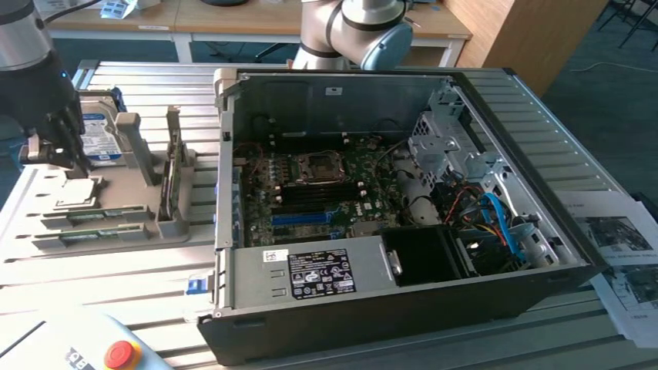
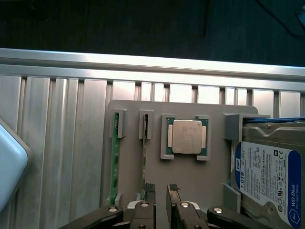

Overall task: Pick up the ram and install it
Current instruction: 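Pick up the ram and move it above insertion slot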

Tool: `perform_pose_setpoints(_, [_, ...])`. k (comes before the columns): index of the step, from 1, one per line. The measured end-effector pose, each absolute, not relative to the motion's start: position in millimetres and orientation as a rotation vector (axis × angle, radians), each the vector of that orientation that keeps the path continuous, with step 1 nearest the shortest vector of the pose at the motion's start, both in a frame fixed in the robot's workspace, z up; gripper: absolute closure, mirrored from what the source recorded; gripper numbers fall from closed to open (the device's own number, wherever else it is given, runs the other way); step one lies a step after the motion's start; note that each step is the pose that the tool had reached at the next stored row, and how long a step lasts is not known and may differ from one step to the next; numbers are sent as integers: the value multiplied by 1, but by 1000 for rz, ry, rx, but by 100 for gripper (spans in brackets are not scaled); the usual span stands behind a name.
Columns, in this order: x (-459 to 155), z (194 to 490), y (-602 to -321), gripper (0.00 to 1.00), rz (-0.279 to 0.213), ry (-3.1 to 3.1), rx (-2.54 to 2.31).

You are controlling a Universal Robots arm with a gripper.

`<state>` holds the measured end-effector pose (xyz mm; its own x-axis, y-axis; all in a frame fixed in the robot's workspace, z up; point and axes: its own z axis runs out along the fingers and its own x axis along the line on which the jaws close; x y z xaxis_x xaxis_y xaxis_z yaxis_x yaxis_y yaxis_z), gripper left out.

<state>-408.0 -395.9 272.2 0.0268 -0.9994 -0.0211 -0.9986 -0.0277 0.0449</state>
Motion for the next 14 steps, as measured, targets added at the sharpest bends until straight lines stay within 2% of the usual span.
perform_pose_setpoints(14, [-408,272,-418,76,-73,-2178,2238])
